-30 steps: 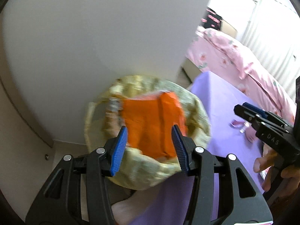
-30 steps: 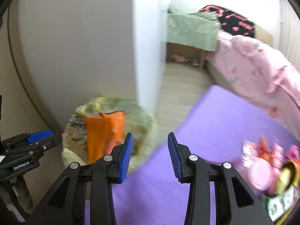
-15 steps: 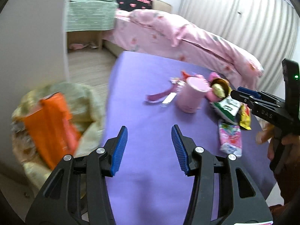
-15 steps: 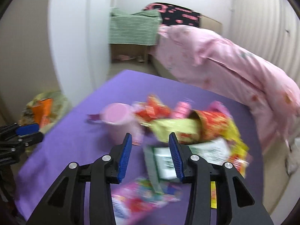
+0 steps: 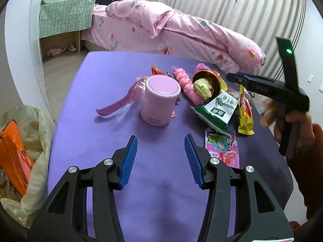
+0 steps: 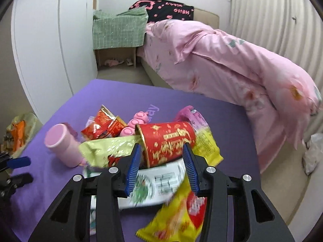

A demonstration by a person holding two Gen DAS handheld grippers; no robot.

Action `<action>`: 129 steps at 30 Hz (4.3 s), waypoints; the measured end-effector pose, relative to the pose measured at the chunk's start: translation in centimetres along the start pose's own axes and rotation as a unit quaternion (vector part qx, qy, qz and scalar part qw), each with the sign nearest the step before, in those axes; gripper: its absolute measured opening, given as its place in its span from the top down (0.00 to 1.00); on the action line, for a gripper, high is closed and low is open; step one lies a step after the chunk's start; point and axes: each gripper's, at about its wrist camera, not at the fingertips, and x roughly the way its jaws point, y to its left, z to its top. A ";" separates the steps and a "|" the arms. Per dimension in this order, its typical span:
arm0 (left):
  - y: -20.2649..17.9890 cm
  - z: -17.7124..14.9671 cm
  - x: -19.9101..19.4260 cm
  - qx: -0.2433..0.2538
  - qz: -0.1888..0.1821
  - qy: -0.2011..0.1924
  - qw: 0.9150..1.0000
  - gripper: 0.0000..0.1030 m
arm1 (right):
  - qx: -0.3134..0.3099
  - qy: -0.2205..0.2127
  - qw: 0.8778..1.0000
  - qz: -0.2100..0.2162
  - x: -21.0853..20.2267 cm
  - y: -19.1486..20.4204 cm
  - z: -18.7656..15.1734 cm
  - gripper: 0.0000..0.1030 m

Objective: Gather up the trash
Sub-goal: 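Reach both tools back over the snack pile on the table, then grasp the yellow-gold snack wrapper with the left tool while the right tool grasps the red can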

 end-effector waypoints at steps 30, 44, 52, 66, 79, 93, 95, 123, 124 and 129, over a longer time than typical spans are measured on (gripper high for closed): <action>-9.7 9.2 10.3 0.172 -0.013 0.029 0.985 0.56 | 0.104 -0.019 0.994 -0.003 -1.4 -8.4 -1.4 0.61; -9.8 9.6 11.1 0.168 0.011 0.067 0.984 0.79 | 0.110 -0.028 0.994 0.003 -2.8 -8.5 -1.3 0.61; -8.3 6.5 3.9 0.132 0.011 0.062 0.989 0.82 | 0.075 -0.025 0.997 0.022 -3.1 -5.6 -0.7 0.61; -0.6 -0.4 0.1 0.016 0.029 0.077 0.996 0.82 | 0.012 -0.027 0.999 0.036 -4.4 1.5 -2.2 0.61; 1.0 -1.7 -0.8 -0.020 0.027 0.062 0.998 0.80 | 0.011 -0.030 0.998 0.051 -4.2 3.1 -1.7 0.61; 1.4 -1.5 -1.5 -0.030 0.015 0.051 0.998 0.80 | 0.015 -0.025 0.998 0.053 -5.4 2.7 -2.7 0.61; 1.6 -1.4 -1.7 -0.033 0.014 0.051 0.998 0.80 | 0.013 -0.023 0.998 0.060 -5.0 3.3 -2.5 0.61; 1.7 -2.6 -4.8 0.002 0.006 0.045 0.999 0.70 | 0.021 0.020 1.000 -0.002 -6.5 2.4 -8.2 0.61; 1.6 -2.6 -4.7 0.006 0.008 0.045 0.999 0.70 | 0.030 0.021 0.999 -0.006 -6.7 1.9 -8.7 0.61; 0.9 -2.4 -3.7 0.030 0.020 0.051 0.998 0.69 | 0.043 -0.008 0.999 0.015 -8.0 1.0 -9.1 0.61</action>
